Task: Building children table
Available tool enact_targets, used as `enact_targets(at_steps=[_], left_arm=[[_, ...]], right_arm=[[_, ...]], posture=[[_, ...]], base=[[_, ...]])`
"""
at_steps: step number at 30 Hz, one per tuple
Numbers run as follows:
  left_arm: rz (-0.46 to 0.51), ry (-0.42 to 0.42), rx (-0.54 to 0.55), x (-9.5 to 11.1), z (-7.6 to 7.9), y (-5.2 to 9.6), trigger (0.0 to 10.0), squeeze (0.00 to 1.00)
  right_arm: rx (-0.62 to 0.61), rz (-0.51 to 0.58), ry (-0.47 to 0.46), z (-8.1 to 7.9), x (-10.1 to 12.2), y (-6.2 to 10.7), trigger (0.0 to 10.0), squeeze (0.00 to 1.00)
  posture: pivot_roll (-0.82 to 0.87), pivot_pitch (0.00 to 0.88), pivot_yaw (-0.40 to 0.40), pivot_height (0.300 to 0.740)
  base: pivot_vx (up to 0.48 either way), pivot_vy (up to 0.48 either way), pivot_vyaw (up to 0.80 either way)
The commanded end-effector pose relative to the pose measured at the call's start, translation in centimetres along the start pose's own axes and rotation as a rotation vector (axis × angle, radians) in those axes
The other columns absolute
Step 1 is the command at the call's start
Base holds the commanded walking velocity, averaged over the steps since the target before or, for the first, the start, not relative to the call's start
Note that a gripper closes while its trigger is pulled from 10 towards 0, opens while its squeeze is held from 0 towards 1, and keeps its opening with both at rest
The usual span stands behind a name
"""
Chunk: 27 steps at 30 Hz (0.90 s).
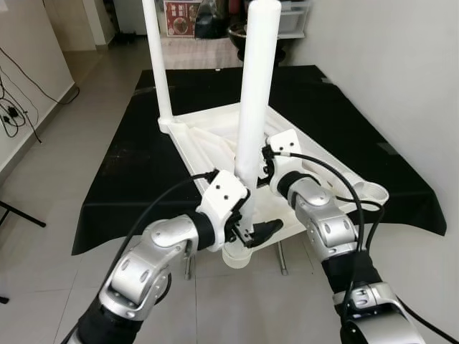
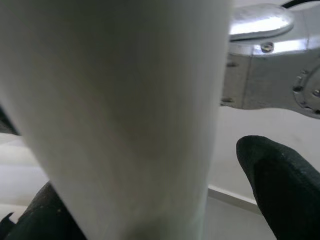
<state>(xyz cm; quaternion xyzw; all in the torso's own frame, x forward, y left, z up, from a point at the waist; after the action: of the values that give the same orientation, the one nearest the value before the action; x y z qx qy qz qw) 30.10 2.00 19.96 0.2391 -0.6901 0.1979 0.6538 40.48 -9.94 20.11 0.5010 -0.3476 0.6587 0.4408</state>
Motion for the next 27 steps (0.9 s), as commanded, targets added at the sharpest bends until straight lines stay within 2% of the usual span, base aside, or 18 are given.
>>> enact_targets(at_steps=[1, 3, 4, 6, 7, 10, 11, 12, 13, 14, 15, 16, 17, 19, 20, 22, 26, 27], left_arm=[[-0.002, -0.014, 0.031, 0.0, -0.5, -0.2, 10.0, 0.0], [-0.016, -0.142, 0.291, 0.6, -5.0, 1.4, 10.0, 0.0], [-0.016, -0.142, 0.291, 0.6, -5.0, 1.4, 10.0, 0.0], [-0.022, -0.232, 0.466, 1.3, -7.9, 3.3, 10.0, 0.0], [-0.03, -0.292, 0.56, 1.6, -9.8, 5.1, 10.0, 0.0], [-0.042, -0.397, 0.737, 2.7, -13.4, 9.1, 10.0, 0.0], [-0.042, -0.397, 0.737, 2.7, -13.4, 9.1, 10.0, 0.0], [-0.048, -0.447, 0.811, 3.4, -15.1, 11.2, 10.0, 0.0], [-0.048, -0.447, 0.811, 3.4, -15.1, 11.2, 10.0, 0.0], [-0.058, -0.506, 0.884, 4.1, -16.8, 13.3, 10.0, 0.0], [-0.058, -0.506, 0.884, 4.1, -16.8, 13.3, 10.0, 0.0], [-0.069, -0.546, 0.93, 4.6, -17.9, 14.8, 10.0, 0.0], [-0.069, -0.546, 0.93, 4.6, -17.9, 14.8, 10.0, 0.0], [-0.095, -0.629, 1.004, 5.2, -19.9, 17.3, 10.0, 0.0], [-0.095, -0.629, 1.004, 5.2, -19.9, 17.3, 10.0, 0.0], [-0.111, -0.679, 1.057, 5.2, -21.2, 18.8, 10.0, 0.0], [-0.113, -0.681, 1.064, 4.9, -21.5, 19.0, 10.0, 0.0], [-0.097, -0.66, 1.058, 4.6, -21.3, 18.7, 10.0, 0.0]], right_arm=[[0.002, 0.003, -0.016, 0.0, 0.1, 0.1, 10.0, 0.0], [0.007, 0.003, -0.02, -0.1, 0.1, 0.1, 10.0, 0.0], [0.007, 0.003, -0.02, -0.1, 0.1, 0.1, 10.0, 0.0], [0.009, 0.003, -0.022, -0.1, 0.1, 0.1, 10.0, 0.0], [0.01, 0.003, -0.023, -0.1, 0.1, 0.1, 10.0, 0.0], [0.012, 0.003, -0.026, -0.2, 0.1, 0.1, 10.0, 0.0], [0.012, 0.003, -0.026, -0.2, 0.1, 0.1, 10.0, 0.0], [0.013, 0.003, -0.027, -0.2, 0.1, 0.2, 10.0, 0.0], [0.013, 0.003, -0.027, -0.2, 0.1, 0.2, 10.0, 0.0], [0.013, 0.003, -0.027, -0.1, 0.1, 0.2, 10.0, 0.0], [0.013, 0.003, -0.027, -0.1, 0.1, 0.2, 10.0, 0.0], [0.012, 0.002, -0.027, -0.1, 0.1, 0.2, 10.0, 0.0], [0.012, 0.002, -0.027, -0.1, 0.1, 0.2, 10.0, 0.0], [0.012, 0.003, -0.026, 0.1, 0.1, 0.4, 10.0, 0.0], [0.012, 0.003, -0.026, 0.1, 0.1, 0.4, 10.0, 0.0], [0.022, 0.004, -0.026, 0.0, 0.1, 0.5, 10.0, 0.0], [0.053, 0.014, -0.027, -0.5, 0.2, 0.7, 10.0, 0.0], [0.097, 0.035, -0.029, -1.1, 0.5, 0.9, 10.0, 0.0]], posture=[[-0.02, 0.069, -0.034, 0.74], [0.0, 0.073, -0.04, 0.74], [0.0, 0.073, -0.04, 0.74], [0.0, 0.074, -0.042, 0.74], [0.0, 0.074, -0.044, 0.74], [0.0, 0.074, -0.047, 0.74], [0.0, 0.074, -0.047, 0.74], [0.0, 0.075, -0.049, 0.74], [0.0, 0.075, -0.049, 0.74], [0.0, 0.075, -0.05, 0.74], [0.0, 0.075, -0.05, 0.74], [-0.01, 0.076, -0.05, 0.74], [-0.01, 0.076, -0.05, 0.74], [-0.01, 0.076, -0.05, 0.74], [-0.01, 0.076, -0.05, 0.74], [-0.02, 0.077, -0.051, 0.74], [-0.02, 0.076, -0.053, 0.74], [-0.02, 0.076, -0.053, 0.74]], base=[[0.0, 0.0, 0.0], [0.0, 0.0, 0.0], [0.0, 0.0, 0.0], [0.0, 0.0, 0.0], [0.0, 0.0, 0.0], [0.0, 0.0, 0.0], [0.0, 0.0, 0.0], [0.0, 0.0, 0.0], [0.0, 0.0, 0.0], [0.0, 0.0, 0.0], [0.0, 0.0, 0.0], [0.0, 0.0, 0.0], [0.0, 0.0, 0.0], [0.0, 0.0, 0.0], [0.0, 0.0, 0.0], [0.0, 0.0, 0.0], [0.0, 0.0, 0.0], [0.0, 0.0, 0.0]])
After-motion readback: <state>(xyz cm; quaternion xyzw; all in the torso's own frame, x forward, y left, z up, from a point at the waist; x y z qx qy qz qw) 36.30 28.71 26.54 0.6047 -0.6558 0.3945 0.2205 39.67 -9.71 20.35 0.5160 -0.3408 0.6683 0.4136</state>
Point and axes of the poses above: a point about 5 cm out from each wrist's last joint towards the gripper, its own y axis pointing back from the gripper into the wrist, its own x axis along the axis of the wrist's last joint, z = x × y, the point moved 4 cm from there along -y, pointing out of the wrist towards the gripper, and after that the axes turned 5 degrees about y, right-handed, at the moved point
